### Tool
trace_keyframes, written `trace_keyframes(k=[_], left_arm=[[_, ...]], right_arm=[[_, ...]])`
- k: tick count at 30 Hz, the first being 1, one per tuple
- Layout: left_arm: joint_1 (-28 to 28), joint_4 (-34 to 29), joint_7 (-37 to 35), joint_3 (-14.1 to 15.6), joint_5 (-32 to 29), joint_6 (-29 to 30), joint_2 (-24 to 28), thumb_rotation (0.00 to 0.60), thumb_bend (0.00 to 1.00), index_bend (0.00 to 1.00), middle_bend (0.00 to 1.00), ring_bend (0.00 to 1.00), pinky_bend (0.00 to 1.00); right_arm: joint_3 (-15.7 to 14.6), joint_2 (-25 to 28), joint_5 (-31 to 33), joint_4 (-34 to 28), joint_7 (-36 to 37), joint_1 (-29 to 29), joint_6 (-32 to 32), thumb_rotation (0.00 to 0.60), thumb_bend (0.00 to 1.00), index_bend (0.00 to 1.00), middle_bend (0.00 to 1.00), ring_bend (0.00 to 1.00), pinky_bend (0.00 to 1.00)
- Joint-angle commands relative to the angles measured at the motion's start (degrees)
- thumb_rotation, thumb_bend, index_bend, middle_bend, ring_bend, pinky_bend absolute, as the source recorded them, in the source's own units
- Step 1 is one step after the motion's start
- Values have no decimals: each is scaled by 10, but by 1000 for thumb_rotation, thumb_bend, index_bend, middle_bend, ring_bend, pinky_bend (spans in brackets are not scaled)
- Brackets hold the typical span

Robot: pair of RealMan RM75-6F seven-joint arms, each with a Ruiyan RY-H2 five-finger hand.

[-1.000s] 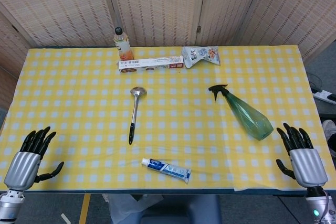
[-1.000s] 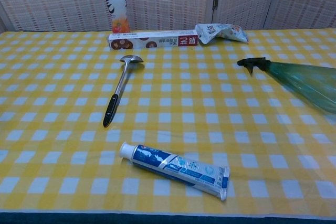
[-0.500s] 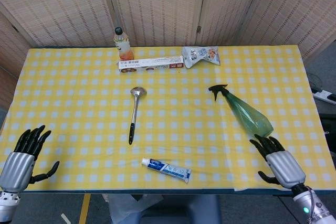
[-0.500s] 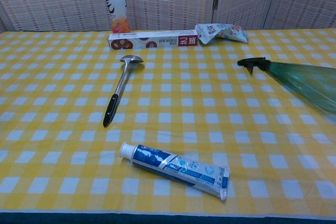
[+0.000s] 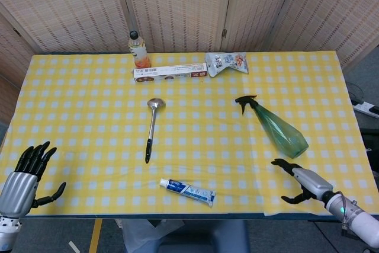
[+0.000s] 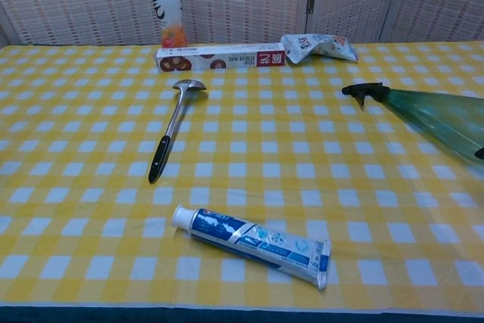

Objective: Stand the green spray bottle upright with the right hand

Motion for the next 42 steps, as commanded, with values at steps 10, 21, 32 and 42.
trace_keyframes(k=[10, 21, 32, 42], left_arm=[[4, 7, -17, -4, -4, 10, 3, 243, 384, 0, 0, 52, 18], [-2, 10, -23, -7, -17, -9, 1, 241, 384, 0, 0, 52, 18], [1, 5, -25, -6, -15, -5, 4, 238, 384, 0, 0, 53, 18], [-1, 1, -28, -7, -12, -5, 6, 241, 384, 0, 0, 54, 19]], right_arm=[[-13, -35, 28, 107, 77, 42, -34, 600, 335, 0, 0, 86, 0], [25, -42, 99, 166, 49, 77, -81, 600, 336, 0, 1, 87, 0], [38, 50, 146, 75, -8, 41, -39, 600, 336, 0, 0, 76, 0], [96, 90, 258, 37, -118, 54, -19, 600, 335, 0, 38, 103, 0]])
